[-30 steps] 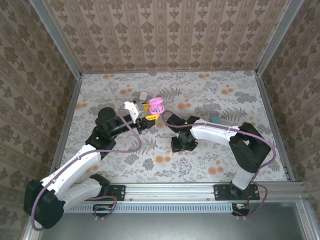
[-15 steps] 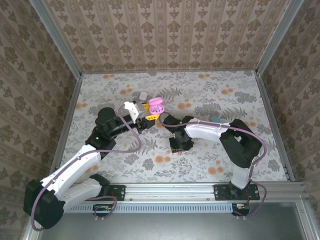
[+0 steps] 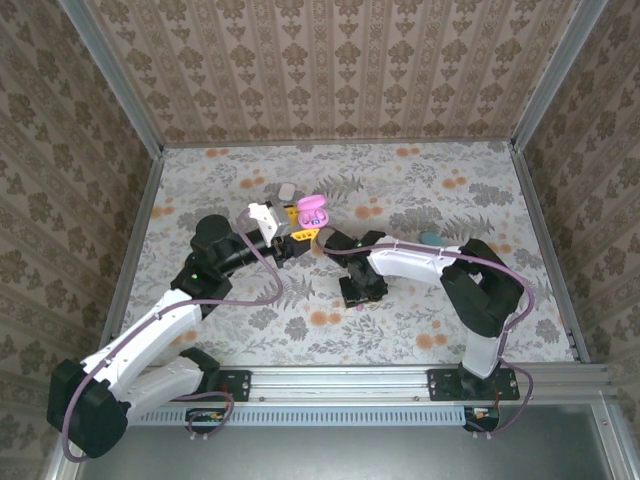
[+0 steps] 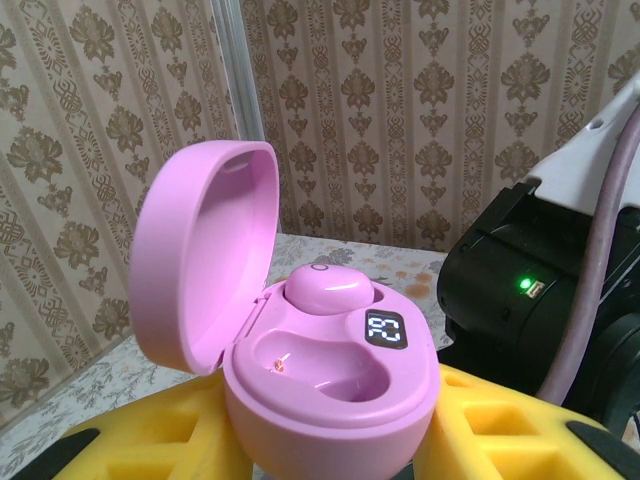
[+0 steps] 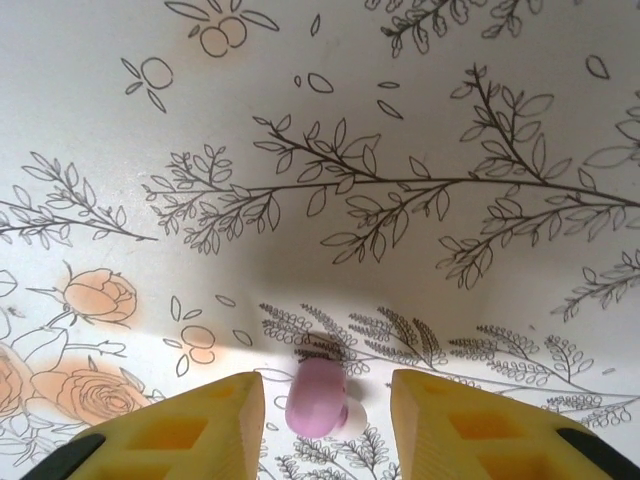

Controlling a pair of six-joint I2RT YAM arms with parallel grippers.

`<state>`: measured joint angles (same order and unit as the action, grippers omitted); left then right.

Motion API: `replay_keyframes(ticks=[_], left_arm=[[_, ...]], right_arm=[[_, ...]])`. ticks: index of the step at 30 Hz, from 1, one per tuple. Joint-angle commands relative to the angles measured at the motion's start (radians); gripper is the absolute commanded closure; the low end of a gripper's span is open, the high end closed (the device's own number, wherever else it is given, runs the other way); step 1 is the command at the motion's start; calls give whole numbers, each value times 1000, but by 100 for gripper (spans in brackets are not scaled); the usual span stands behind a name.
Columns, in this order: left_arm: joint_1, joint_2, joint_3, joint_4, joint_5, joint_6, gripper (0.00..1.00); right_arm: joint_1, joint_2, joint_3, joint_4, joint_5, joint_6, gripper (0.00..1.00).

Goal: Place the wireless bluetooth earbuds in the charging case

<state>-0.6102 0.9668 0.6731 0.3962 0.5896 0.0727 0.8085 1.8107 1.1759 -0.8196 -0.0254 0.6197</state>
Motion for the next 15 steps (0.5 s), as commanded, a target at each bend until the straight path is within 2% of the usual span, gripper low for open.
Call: replay_keyframes(ticks=[1,6,15], left_arm=[[-3,-4,31,22,6,13,59],[-3,-3,32,23,9,14,59],[-2,-5,32,20,15,16,59]], right_arm=[[14,-59,1,-51,27,74,59],[38,-58,-27,-15,18,162,58],[53,-25,-29,-23,36,214,61]])
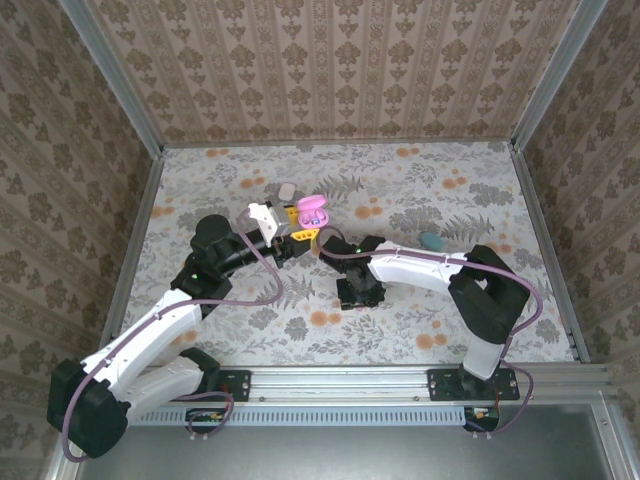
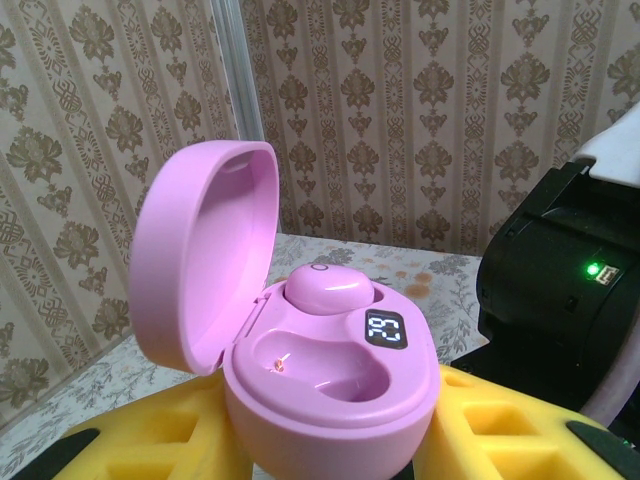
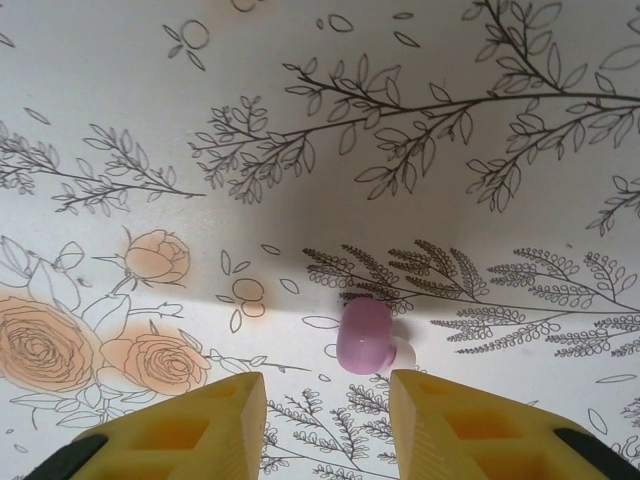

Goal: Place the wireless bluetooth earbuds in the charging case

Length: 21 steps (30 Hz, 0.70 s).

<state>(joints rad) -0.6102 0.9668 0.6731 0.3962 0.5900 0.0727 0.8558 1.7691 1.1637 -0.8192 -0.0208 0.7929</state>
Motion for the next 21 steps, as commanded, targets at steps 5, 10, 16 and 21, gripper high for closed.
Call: replay_keyframes(ticks=[5,10,16,21], left_arm=[[-2,-4,31,23,16,13,59],[-2,-3,31,24,16,12,59],[-2,-1,29,27,15,12,59],[0,1,29,27,13,13,59]], right_arm=[[7,32,-10,-28,34,40,62],[10,44,-3,-28,41,39,63],[10,63,2,-25,32,29,63],[10,76,7,-24,40,25,64]])
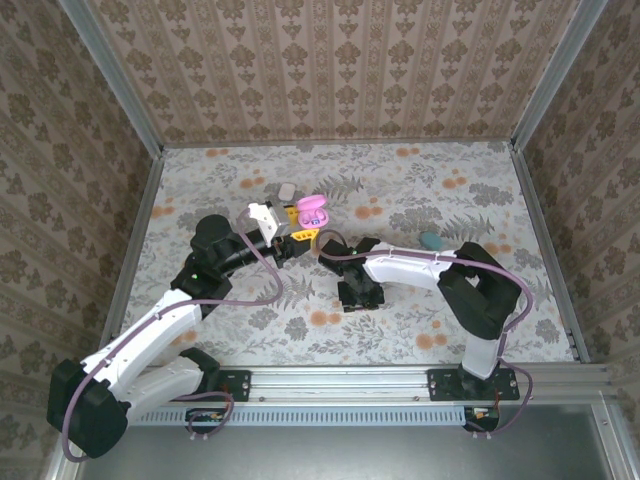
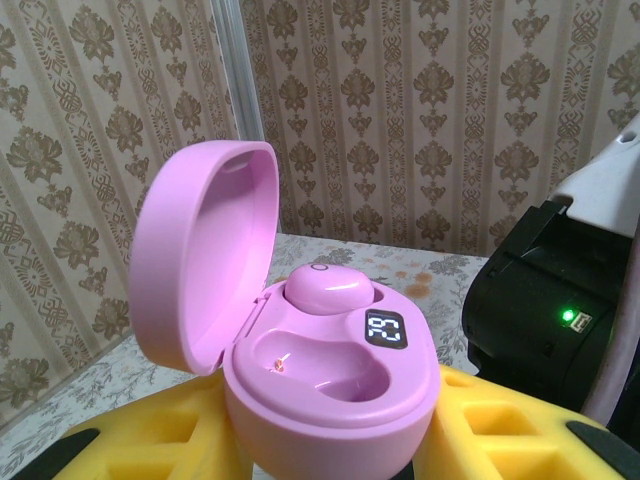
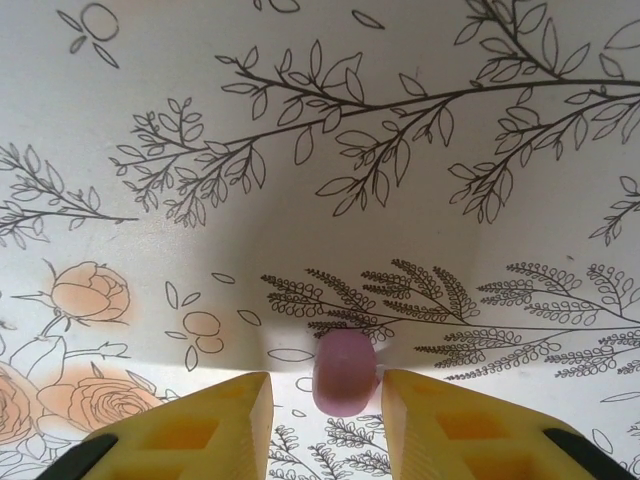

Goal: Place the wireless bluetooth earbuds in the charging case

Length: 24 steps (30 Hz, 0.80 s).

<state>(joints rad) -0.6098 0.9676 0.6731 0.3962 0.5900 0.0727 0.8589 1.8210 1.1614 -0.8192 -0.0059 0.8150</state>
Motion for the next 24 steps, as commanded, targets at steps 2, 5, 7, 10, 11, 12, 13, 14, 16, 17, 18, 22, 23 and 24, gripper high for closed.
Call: replay_keyframes(ticks=[2,5,7,10,11,12,13,14,16,17,18,22,23,24], left_arm=[[0,2,29,27,14,13,59],[-1,5,29,27,14,13,59],[-1,3,29,28,14,13,59],[-1,3,28,28,15,13,59],[0,2,28,28,15,13,59],[0,3,27,27,14,13,59],[-1,2,27,27,14,13,59],[0,2,26,27,14,13,59],[1,2,27,28,14,13,59],[1,3,27,29,14,13,59],[1,3,28,29,14,12,59],[1,5,29,31,14,12,59],[1,5,29,30,14,12,59],[1,6,28,30,14,12,59]], right_arm=[[7,30,13,-25,27,-1,65],[7,34,17,-32,38,-4,67],[5,38,17,-34,41,-6,69],[6,46,20,-39,44,-12,70],[6,45,19,-39,47,-12,70],[6,45,18,-38,49,-11,71],[5,44,18,-38,52,-14,71],[2,47,16,-38,52,-15,71],[1,50,17,-35,51,-19,71],[0,49,16,-33,52,-20,71],[1,50,15,-32,54,-20,71],[-1,44,12,-31,63,-20,72],[-4,44,12,-32,65,-22,73],[-5,45,12,-32,67,-24,73]])
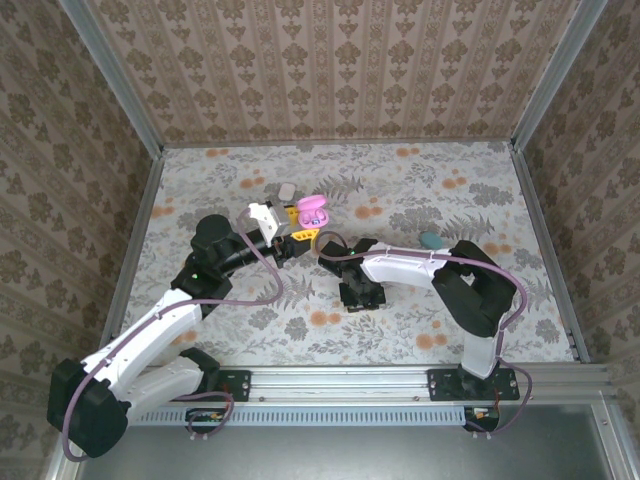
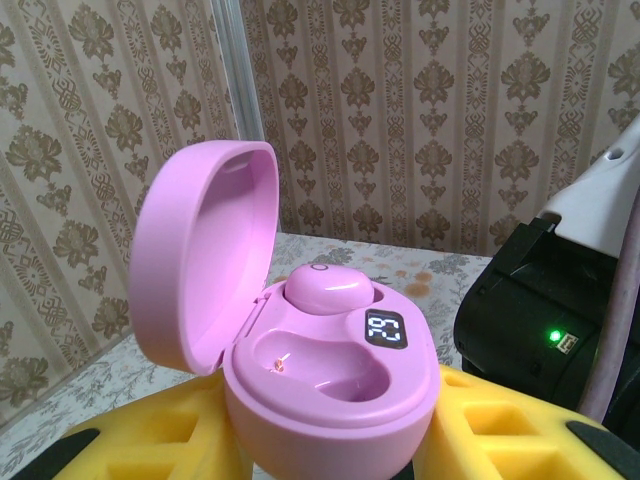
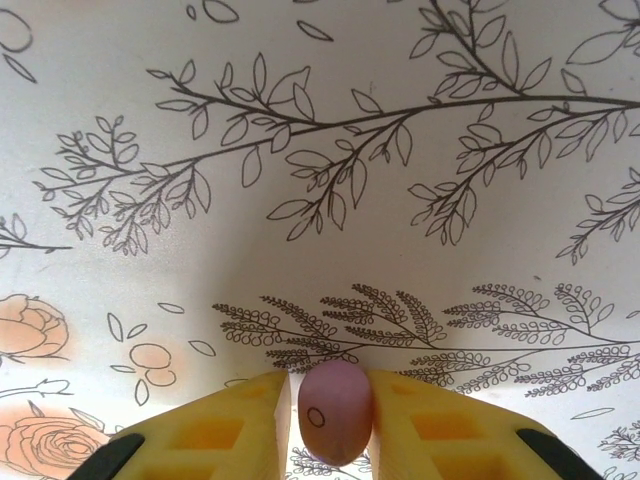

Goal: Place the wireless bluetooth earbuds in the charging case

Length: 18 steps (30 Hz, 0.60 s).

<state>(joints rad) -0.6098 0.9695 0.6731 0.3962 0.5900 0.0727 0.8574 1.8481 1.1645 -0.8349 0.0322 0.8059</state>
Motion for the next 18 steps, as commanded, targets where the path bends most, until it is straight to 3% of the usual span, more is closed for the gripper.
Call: replay_keyframes(ticks=[1,11,18], left_arm=[[1,5,28,30,15,12,59],[1,11,33,31,17,8,59],[1,54,46,29,4,6,59]], right_arm=[[-4,18,8,-17,31,-17,75],[-13,-6,-3,-10,46,-36,80],[-56,-191,-67,33,54,-27,80]])
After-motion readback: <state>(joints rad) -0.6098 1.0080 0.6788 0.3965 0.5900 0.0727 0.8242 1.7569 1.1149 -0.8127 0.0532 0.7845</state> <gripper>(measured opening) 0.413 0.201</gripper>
